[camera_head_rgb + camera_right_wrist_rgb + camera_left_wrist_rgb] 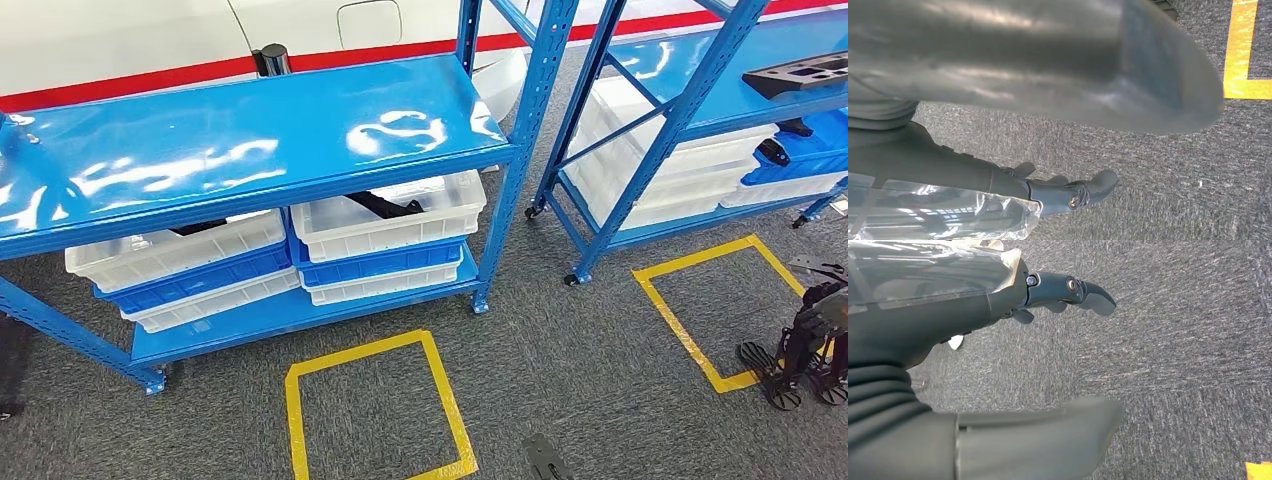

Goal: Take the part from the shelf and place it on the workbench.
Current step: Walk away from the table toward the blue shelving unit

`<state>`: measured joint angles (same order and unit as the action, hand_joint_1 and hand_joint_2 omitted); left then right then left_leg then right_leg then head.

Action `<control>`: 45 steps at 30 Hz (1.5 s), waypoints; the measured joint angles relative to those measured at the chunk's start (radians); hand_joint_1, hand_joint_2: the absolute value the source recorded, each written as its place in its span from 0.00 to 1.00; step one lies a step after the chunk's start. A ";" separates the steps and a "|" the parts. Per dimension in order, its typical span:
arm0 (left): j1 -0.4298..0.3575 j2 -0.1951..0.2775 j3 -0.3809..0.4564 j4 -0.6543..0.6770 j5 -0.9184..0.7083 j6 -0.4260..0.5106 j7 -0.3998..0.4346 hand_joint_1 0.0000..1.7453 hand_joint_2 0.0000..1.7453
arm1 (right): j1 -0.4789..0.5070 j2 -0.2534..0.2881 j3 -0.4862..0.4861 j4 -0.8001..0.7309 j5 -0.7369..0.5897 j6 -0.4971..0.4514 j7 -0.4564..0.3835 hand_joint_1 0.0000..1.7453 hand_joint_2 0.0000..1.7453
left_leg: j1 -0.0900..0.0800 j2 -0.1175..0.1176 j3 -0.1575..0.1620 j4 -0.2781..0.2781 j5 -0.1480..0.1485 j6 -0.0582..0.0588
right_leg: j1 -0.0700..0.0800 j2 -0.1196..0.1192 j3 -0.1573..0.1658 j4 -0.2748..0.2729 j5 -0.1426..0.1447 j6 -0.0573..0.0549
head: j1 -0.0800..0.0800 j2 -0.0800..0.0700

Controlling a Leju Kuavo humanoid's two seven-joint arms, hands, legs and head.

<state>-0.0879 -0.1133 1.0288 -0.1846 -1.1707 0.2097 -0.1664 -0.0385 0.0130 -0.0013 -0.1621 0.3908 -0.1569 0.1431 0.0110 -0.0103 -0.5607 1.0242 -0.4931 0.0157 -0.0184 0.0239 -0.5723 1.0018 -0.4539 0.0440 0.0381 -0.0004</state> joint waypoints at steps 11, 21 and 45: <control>0.000 -0.002 0.000 0.000 -0.002 0.001 0.000 0.00 0.00 | 0.003 -0.002 0.001 0.000 0.002 -0.001 0.001 0.00 1.00 | 0.010 0.000 0.011 -0.029 0.021 0.025 | -0.009 -0.012 -0.126 0.278 -0.115 0.014 | 0.002 0.000; 0.000 -0.001 0.000 0.000 -0.010 0.004 0.000 0.00 0.00 | 0.004 0.000 0.000 0.000 0.001 -0.005 0.001 0.00 1.00 | 0.025 -0.020 -0.019 0.032 -0.017 -0.037 | -0.017 -0.016 0.026 0.009 -0.031 -0.009 | -0.002 0.000; 0.000 -0.002 0.000 0.000 -0.014 0.007 0.000 0.00 0.25 | 0.006 -0.002 0.000 0.000 0.004 -0.022 0.008 0.00 0.00 | -0.001 -0.029 -0.005 -0.012 0.025 0.019 | -0.006 -0.025 -0.001 0.066 -0.055 0.036 | 0.000 0.000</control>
<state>-0.0878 -0.1154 1.0288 -0.1850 -1.1850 0.2171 -0.1664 -0.0326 0.0105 -0.0012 -0.1621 0.3951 -0.1794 0.1515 0.0101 -0.0389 -0.5659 1.0125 -0.4676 0.0343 -0.0242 -0.0008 -0.5730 1.0681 -0.5087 0.0798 0.0381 -0.0004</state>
